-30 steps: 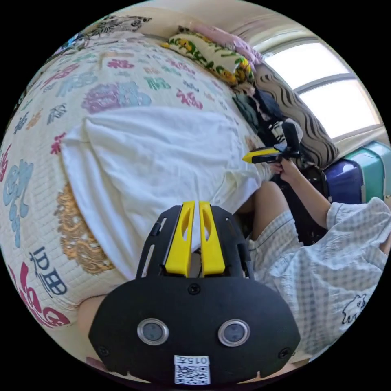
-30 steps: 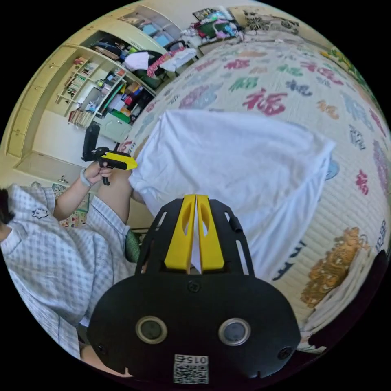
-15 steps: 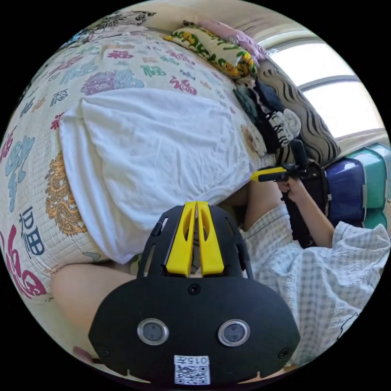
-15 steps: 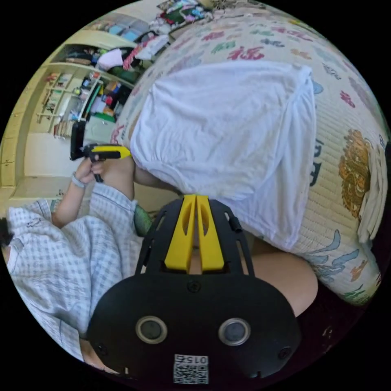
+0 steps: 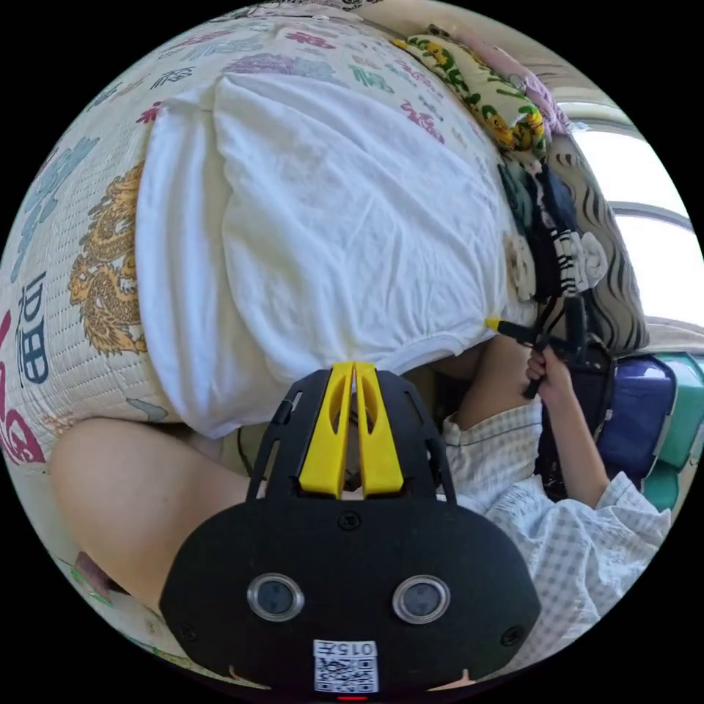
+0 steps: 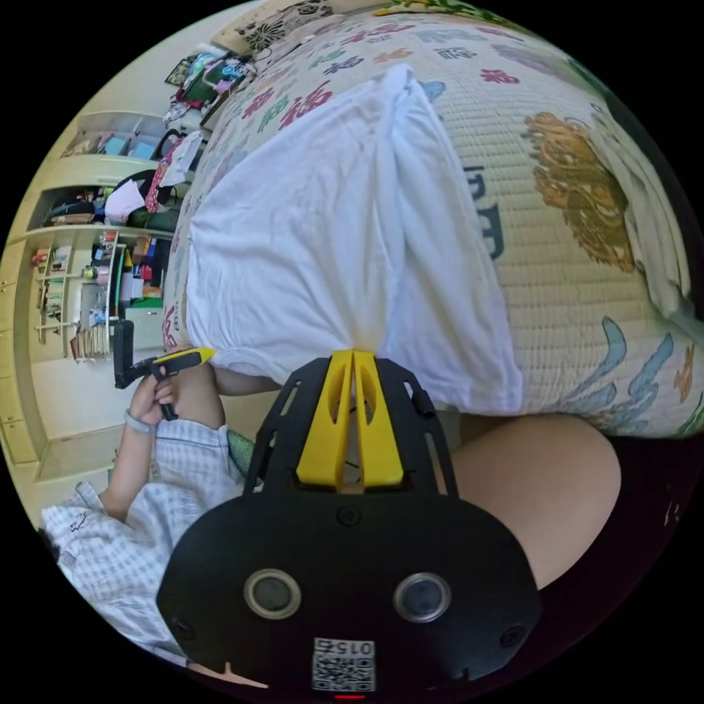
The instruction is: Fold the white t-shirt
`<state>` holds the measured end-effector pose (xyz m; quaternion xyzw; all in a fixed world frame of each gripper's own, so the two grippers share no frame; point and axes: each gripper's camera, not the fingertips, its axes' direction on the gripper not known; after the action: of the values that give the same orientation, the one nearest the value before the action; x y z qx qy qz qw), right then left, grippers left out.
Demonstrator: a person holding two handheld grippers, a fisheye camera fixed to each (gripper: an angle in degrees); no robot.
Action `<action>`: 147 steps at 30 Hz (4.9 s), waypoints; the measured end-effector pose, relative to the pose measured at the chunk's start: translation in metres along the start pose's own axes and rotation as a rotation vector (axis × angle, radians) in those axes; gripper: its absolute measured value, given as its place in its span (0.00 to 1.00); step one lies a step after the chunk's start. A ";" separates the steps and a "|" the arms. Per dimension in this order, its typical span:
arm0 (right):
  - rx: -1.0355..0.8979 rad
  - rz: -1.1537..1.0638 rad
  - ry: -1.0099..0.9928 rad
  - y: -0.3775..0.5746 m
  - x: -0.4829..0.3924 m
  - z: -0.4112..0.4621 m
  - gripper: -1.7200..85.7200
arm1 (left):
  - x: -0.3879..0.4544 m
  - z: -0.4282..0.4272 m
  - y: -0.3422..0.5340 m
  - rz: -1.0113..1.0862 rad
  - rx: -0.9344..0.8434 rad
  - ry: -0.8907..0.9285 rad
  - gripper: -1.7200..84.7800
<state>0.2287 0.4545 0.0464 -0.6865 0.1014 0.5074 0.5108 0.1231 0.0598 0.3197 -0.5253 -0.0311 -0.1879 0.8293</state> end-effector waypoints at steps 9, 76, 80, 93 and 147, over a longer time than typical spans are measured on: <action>0.139 -0.182 -0.156 -0.009 -0.102 -0.101 0.02 | -0.039 -0.079 0.161 -0.534 0.539 -0.005 0.12; -0.298 -0.893 0.204 -0.329 -0.645 -0.356 0.01 | 0.158 -0.228 0.134 0.242 0.540 0.154 0.01; -0.247 -0.767 0.159 -0.332 -0.526 -0.391 0.01 | 0.256 -0.165 0.072 0.440 0.418 0.044 0.01; -0.218 -0.442 0.009 -0.354 -0.291 -0.358 0.02 | 0.337 0.007 -0.069 0.503 0.045 -0.097 0.03; -1.006 -0.957 0.264 -0.655 -0.673 -0.073 0.02 | 0.158 0.091 -0.157 0.655 0.005 0.140 0.01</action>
<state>0.3899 0.4404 0.9743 -0.8642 -0.3975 0.1249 0.2819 0.2293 0.0370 0.5350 -0.4913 0.1961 0.0529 0.8470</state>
